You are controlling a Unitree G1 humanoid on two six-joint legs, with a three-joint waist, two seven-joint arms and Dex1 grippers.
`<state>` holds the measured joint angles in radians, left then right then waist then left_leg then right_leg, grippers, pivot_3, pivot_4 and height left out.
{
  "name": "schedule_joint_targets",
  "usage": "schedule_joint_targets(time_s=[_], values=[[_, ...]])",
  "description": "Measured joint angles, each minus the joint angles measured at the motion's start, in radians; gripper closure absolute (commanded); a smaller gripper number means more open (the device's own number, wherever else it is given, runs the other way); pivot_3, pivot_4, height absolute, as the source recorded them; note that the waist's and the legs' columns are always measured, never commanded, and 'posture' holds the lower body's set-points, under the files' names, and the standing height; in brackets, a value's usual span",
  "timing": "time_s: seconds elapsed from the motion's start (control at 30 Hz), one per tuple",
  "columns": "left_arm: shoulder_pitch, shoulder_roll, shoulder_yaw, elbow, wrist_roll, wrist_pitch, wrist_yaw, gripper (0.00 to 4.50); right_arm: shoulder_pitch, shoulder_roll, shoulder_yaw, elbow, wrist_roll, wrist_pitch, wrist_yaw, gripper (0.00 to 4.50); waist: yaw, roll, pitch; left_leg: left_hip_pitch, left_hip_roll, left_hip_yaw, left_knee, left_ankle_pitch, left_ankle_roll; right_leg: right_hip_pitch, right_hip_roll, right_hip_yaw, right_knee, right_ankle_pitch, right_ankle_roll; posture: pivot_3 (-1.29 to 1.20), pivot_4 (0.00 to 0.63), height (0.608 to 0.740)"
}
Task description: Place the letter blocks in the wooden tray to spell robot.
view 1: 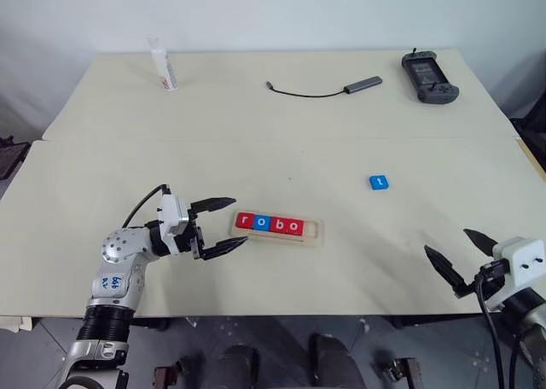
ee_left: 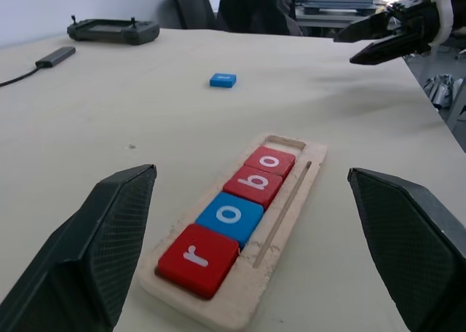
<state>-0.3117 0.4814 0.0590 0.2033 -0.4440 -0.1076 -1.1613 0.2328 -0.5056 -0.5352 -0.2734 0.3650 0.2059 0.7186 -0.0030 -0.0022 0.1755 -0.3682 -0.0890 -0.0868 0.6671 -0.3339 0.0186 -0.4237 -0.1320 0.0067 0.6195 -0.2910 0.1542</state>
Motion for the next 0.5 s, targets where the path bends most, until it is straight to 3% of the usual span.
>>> schedule_joint_targets(time_s=[0.27, 0.5], values=[[-0.009, 0.0, 0.005, -0.014, 0.001, -0.005, 0.011, 0.0, -0.417, -0.158, 0.182, 0.036, 0.045, 0.432, -0.11, 0.02, 0.005, 0.0, 0.0, -0.003, 0.0, -0.002, 0.0, 0.001, -0.001, -0.002, -0.001, -0.001, 0.001, -0.001, -0.001, 0.0, 0.15, 0.74], [0.021, -0.013, 0.002, -0.076, 0.003, -0.006, 0.056, 0.0, -0.764, -0.172, 0.351, 0.226, 0.014, 0.713, -0.207, 0.02, 0.004, 0.0, 0.0, -0.004, 0.0, -0.003, -0.001, 0.001, -0.001, -0.003, -0.001, -0.002, 0.001, -0.001, -0.001, 0.0, 0.15, 0.74]])
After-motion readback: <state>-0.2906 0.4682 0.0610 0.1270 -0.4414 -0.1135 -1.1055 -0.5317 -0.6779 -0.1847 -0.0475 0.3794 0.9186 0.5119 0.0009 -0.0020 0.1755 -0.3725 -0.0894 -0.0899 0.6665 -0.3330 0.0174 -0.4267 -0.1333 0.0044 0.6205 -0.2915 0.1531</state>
